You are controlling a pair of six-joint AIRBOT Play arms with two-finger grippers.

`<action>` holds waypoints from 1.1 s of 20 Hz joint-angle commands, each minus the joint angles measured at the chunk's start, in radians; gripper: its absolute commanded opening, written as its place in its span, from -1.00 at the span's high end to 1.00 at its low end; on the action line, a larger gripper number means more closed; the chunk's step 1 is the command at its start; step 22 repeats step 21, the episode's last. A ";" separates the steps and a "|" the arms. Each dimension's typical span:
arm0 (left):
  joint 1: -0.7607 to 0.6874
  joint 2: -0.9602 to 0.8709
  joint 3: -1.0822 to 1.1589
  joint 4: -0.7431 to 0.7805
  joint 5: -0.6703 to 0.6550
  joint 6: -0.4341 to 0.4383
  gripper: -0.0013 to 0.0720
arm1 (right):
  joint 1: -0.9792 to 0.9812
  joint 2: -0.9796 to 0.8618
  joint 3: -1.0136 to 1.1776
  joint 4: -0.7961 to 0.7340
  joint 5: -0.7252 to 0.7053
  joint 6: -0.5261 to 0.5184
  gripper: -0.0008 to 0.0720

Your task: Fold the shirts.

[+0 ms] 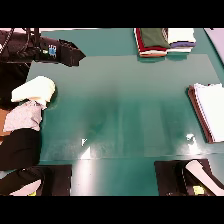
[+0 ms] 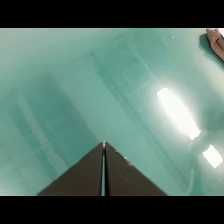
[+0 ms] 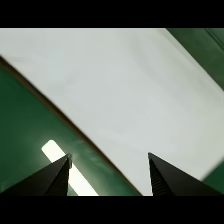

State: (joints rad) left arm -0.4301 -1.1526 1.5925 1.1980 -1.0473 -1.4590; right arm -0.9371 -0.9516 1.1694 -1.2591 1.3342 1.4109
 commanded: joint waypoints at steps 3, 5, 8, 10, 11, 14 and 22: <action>0.000 0.000 0.000 0.003 0.016 0.001 0.90 | 0.392 0.080 0.030 0.216 -0.093 0.000 -0.53; 0.000 0.000 0.000 0.002 0.014 0.001 0.90 | 0.592 0.088 0.030 0.210 -0.113 -0.001 -0.53; 0.000 0.000 0.000 0.002 0.018 0.001 0.90 | 0.848 0.085 0.029 0.209 -0.164 -0.002 -0.53; 0.000 0.000 0.000 0.002 0.019 0.001 0.90 | 0.988 0.085 0.030 0.209 -0.233 -0.002 -0.53; 0.000 0.000 0.000 0.002 0.019 0.001 0.90 | 1.048 0.085 0.030 0.209 -0.265 -0.002 -0.34; 0.000 0.000 0.000 0.002 0.019 0.001 0.90 | 1.167 0.085 0.030 0.209 -0.303 -0.003 0.93; 0.000 0.000 0.000 0.002 0.019 0.001 0.90 | 1.208 0.085 0.030 0.210 -0.303 -0.002 0.93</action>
